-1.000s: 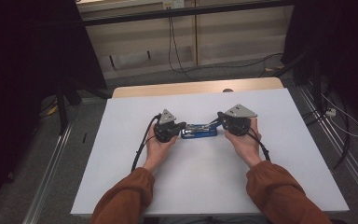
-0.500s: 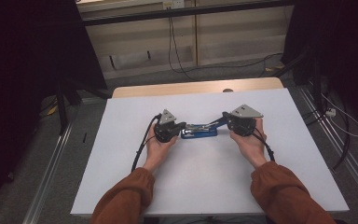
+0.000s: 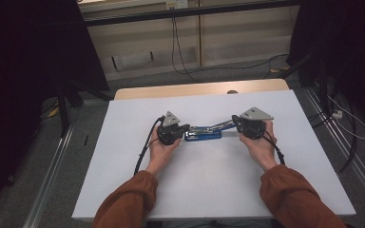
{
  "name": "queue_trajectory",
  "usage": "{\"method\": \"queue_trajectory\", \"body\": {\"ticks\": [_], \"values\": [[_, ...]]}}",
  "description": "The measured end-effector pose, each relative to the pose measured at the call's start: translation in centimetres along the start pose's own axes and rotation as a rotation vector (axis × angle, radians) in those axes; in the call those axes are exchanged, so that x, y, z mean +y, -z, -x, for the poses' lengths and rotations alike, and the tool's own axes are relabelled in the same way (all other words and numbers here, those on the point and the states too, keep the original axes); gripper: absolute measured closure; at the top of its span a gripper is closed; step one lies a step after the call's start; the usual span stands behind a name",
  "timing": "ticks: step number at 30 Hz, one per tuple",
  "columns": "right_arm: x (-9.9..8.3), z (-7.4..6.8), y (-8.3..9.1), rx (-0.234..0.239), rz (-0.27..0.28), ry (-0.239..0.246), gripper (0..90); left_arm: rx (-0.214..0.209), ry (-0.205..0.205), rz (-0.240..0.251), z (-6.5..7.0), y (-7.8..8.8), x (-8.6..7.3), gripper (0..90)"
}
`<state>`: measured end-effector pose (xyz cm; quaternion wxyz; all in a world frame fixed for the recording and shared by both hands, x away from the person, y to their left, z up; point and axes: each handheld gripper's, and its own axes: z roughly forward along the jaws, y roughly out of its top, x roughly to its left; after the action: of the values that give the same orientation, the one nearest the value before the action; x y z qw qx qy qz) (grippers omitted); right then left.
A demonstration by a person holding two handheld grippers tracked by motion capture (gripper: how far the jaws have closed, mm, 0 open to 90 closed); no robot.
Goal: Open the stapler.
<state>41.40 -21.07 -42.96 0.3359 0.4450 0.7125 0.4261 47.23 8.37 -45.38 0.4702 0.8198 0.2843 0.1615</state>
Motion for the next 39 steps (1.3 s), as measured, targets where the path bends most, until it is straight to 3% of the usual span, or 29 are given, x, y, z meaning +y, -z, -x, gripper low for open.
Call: {"method": "queue_trajectory", "body": {"ticks": [23,39], "values": [[-1.2,1.2,0.0,-0.002,-0.047,-0.017,90.0,0.005,-0.007,-0.002,-0.1,0.0,0.0,90.0],[-1.7,1.1,-0.4,0.010,-0.064,0.025,90.0,-0.001,0.006,-0.002,-0.1,0.0,0.0,90.0]]}}
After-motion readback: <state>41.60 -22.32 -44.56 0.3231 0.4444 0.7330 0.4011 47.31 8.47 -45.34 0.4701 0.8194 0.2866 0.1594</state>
